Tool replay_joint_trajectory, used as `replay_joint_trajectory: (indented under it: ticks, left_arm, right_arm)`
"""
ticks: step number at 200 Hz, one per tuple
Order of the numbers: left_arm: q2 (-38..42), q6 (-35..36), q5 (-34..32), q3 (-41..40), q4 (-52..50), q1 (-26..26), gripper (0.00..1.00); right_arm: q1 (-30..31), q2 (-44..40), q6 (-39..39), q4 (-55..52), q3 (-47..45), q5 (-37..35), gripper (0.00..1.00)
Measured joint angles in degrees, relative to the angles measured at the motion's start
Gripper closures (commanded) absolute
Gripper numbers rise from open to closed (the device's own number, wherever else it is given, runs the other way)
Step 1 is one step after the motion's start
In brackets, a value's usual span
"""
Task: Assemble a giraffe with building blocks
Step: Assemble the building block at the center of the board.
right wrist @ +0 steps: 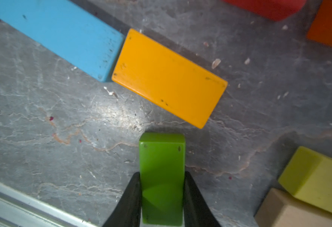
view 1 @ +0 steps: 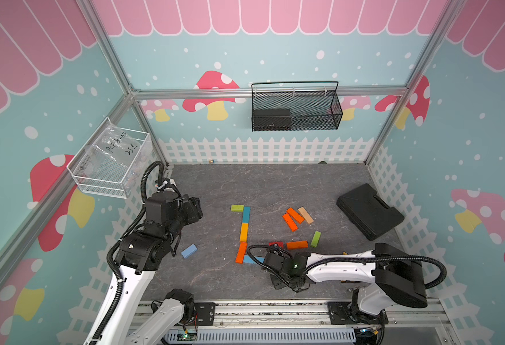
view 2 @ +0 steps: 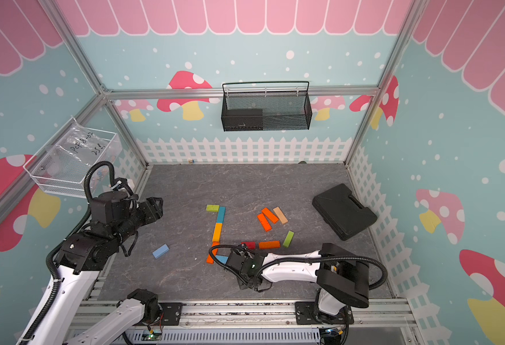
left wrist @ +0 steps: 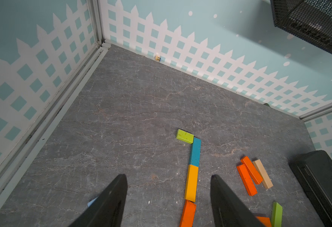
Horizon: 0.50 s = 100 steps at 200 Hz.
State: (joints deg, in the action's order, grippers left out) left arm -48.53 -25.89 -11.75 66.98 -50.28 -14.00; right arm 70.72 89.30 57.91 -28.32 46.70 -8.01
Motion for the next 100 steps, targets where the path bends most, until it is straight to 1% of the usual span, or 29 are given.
replay_joint_trajectory:
  ticks: [69,100]
  left_arm:
    - [0.02,0.2,0.0,0.0,0.0,0.04,0.3]
    - [0.02,0.39,0.0,0.0,0.0,0.04,0.3]
  right_arm:
    - [-0.72,0.0,-0.09,-0.46,0.11,-0.46,0.71]
    - [-0.98,0.0,-0.31,-0.68,0.15,-0.57,0.69]
